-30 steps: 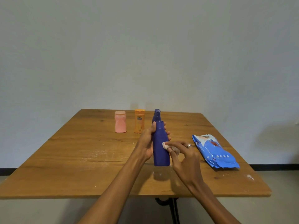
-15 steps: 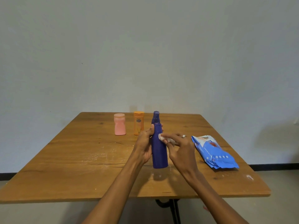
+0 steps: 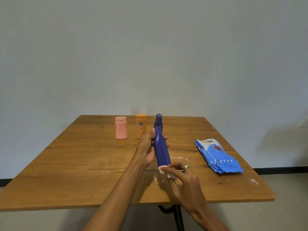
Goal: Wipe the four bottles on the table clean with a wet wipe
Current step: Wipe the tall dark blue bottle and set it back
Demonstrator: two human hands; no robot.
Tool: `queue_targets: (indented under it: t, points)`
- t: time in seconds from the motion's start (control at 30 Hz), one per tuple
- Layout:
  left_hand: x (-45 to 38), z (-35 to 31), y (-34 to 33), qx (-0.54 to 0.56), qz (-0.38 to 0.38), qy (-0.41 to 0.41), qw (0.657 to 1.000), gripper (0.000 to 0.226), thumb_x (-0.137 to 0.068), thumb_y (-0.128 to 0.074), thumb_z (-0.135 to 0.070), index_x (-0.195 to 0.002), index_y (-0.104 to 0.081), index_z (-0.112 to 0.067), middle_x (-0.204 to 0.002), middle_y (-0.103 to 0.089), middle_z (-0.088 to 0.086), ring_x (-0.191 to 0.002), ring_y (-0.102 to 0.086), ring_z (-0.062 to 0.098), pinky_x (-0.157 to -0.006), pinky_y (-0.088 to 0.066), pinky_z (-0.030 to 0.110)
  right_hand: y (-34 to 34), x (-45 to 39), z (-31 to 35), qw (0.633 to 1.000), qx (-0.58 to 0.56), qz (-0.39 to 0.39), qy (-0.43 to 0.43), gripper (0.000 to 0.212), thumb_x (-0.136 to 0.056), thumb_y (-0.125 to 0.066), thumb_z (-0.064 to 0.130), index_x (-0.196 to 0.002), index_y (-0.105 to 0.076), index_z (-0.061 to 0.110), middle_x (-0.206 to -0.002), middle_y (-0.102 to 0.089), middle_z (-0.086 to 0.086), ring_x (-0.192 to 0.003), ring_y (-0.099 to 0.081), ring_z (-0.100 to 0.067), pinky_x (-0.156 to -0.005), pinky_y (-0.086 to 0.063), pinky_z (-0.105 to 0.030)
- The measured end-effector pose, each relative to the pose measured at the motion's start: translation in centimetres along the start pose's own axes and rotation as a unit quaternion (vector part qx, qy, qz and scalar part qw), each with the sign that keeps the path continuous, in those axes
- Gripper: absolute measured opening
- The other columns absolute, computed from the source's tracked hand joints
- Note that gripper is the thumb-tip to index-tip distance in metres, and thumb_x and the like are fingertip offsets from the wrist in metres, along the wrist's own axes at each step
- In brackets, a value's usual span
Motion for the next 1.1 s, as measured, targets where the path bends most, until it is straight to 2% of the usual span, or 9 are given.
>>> queue_targets:
  t: [0.1, 0.2, 0.4, 0.53, 0.63, 0.73, 0.83, 0.97, 1.1]
  points:
    - [-0.2, -0.3, 0.3, -0.008, -0.019, -0.015, 1.0, 0.031, -0.101, -0.057, -0.025, -0.121, -0.057, -0.001, -0.099, -0.068, 0.022, -0.09, -0.067, 0.031, -0.097, -0.053, 0.056, -0.5, 0.3, 0.4, 0.999, 0.035, 0.014, 0.025, 0.035, -0.084, -0.068, 0.035, -0.119, -0.068, 0.036, -0.115, -0.055, 0.012, -0.102, -0.058, -0.005, -0.079, -0.056, -0.018]
    - [-0.1, -0.4, 0.3, -0.008, -0.022, -0.021, 1.0, 0.023, -0.099, -0.058, -0.023, -0.11, -0.061, -0.003, -0.101, -0.067, 0.018, -0.095, -0.063, 0.03, -0.104, -0.048, 0.056, -0.4, 0.2, 0.2, 0.999, 0.037, -0.012, 0.014, 0.043, -0.08, -0.077, 0.013, -0.117, -0.069, 0.034, -0.113, -0.055, 0.011, -0.102, -0.057, -0.003, -0.08, -0.054, -0.018]
    - [1.0, 0.1, -0.4, -0.068, -0.023, -0.028, 0.997, 0.033, -0.094, -0.066, -0.023, -0.114, -0.065, 0.003, -0.105, -0.069, 0.018, -0.089, -0.065, 0.025, -0.079, -0.056, 0.038, 0.4, -3.0, 1.5, 0.997, 0.032, -0.072, -0.002, 0.035, -0.084, -0.076, 0.011, -0.115, -0.072, 0.026, -0.108, -0.058, 0.008, -0.098, -0.057, -0.002, -0.079, -0.045, -0.004]
    - [1.3, 0.6, -0.5, -0.076, -0.024, -0.01, 0.997, 0.04, -0.082, -0.079, -0.022, -0.111, -0.066, 0.001, -0.105, -0.07, 0.018, -0.092, -0.069, 0.027, -0.078, -0.056, 0.043, 1.4, -6.0, 1.3, 0.994, 0.019, -0.101, -0.026, 0.033, -0.087, -0.075, 0.015, -0.119, -0.07, 0.023, -0.11, -0.06, 0.008, -0.1, -0.056, 0.003, -0.08, -0.045, -0.004]
    - [1.0, 0.5, -0.1, -0.077, -0.034, -0.023, 0.996, 0.051, -0.072, -0.086, -0.023, -0.112, -0.069, 0.003, -0.102, -0.071, 0.018, -0.093, -0.068, 0.028, -0.075, -0.058, 0.042, 1.7, -6.5, 0.8, 0.996, 0.013, -0.081, -0.04, 0.032, -0.089, -0.073, 0.022, -0.12, -0.069, 0.024, -0.112, -0.06, 0.008, -0.104, -0.054, 0.006, -0.08, -0.044, -0.004]
    - [0.9, 0.0, 0.5, -0.057, -0.065, -0.043, 0.995, 0.04, -0.067, -0.09, -0.018, -0.099, -0.074, 0.002, -0.088, -0.07, 0.016, -0.074, -0.064, 0.026, -0.069, -0.057, 0.039, 1.5, -4.5, 0.4, 0.998, -0.014, -0.045, -0.041, 0.03, -0.089, -0.072, 0.025, -0.118, -0.07, 0.031, -0.112, -0.061, 0.009, -0.107, -0.055, 0.004, -0.08, -0.046, -0.006]
    - [0.9, -0.2, 1.2, -0.06, -0.091, -0.058, 0.992, 0.038, -0.067, -0.091, -0.018, -0.098, -0.075, 0.0, -0.084, -0.074, 0.016, -0.065, -0.066, 0.025, -0.059, -0.057, 0.034, 1.0, -1.5, -0.4, 0.998, -0.01, -0.019, -0.051, 0.029, -0.089, -0.073, 0.026, -0.114, -0.071, 0.041, -0.108, -0.059, 0.018, -0.106, -0.058, -0.001, -0.079, -0.054, -0.018]
    - [1.0, 0.5, 1.3, -0.055, -0.099, -0.054, 0.992, 0.039, -0.068, -0.091, -0.021, -0.099, -0.074, -0.002, -0.088, -0.075, 0.018, -0.07, -0.069, 0.026, -0.064, -0.059, 0.036, 0.6, 0.1, -0.9, 0.998, -0.021, -0.032, -0.053, 0.028, -0.087, -0.075, 0.019, -0.107, -0.074, 0.039, -0.103, -0.062, 0.021, -0.1, -0.064, -0.004, -0.073, -0.057, -0.029]
    - [1.3, 1.6, 0.5, -0.033, -0.054, -0.009, 0.998, 0.048, -0.071, -0.088, -0.029, -0.104, -0.071, 0.0, -0.085, -0.072, 0.019, -0.071, -0.07, 0.028, -0.071, -0.059, 0.041, 1.0, -2.0, -0.7, 0.996, -0.021, -0.064, -0.062, 0.026, -0.087, -0.074, 0.02, -0.108, -0.074, 0.037, -0.104, -0.062, 0.02, -0.099, -0.063, -0.003, -0.075, -0.056, -0.027]
Point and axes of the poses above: each hand's wrist, its own x-axis away from the middle knuckle, its own y-axis out of the back of the hand, z = x × y, the point moved 5 cm from there along -x, towards the middle knuckle
